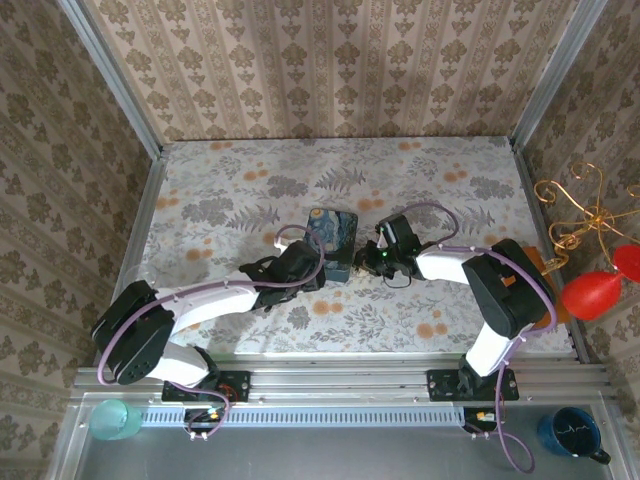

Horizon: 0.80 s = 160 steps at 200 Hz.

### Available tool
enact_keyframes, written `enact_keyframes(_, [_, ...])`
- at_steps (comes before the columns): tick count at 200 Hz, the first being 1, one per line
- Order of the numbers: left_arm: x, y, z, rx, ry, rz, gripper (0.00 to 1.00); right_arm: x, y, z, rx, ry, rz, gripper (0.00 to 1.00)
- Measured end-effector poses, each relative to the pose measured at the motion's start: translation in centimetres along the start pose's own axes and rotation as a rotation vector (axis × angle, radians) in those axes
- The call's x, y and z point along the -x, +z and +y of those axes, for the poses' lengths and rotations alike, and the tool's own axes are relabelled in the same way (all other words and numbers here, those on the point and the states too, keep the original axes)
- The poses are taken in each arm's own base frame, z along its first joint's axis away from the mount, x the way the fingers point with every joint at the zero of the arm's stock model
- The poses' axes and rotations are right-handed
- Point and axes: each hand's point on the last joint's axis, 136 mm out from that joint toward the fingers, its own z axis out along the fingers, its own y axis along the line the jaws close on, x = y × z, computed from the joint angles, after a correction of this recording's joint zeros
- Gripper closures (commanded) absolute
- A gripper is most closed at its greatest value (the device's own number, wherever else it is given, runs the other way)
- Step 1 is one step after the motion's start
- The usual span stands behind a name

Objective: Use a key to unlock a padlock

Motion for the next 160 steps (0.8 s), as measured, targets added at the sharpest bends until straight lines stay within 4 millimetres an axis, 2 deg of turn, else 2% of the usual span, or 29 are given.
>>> enact_keyframes(58, [0.3, 0.1, 0.3, 0.006, -0.008, -0.003, 0.40, 1.5, -1.1, -0.1, 0.035, 0.030, -0.015, 0.97])
enact_keyframes(109, [0.1, 0.2, 0.3, 0.004, -0.008, 0.004, 0.39, 2.1, -1.2, 1.7, 0.083, 0.015, -0.006, 0.96])
enact_keyframes(135, [0.0, 0.3, 0.3, 0.006, -0.006, 0.009, 0.39, 2.7, -1.6, 1.3, 0.088, 0.029, -0.010, 0.96])
enact_keyframes(160, [0.0, 0.3, 0.3, 0.005, -0.004, 0.009, 0.39, 3.7, -2.0, 0.1, 0.072, 0.058, -0.028, 0.96])
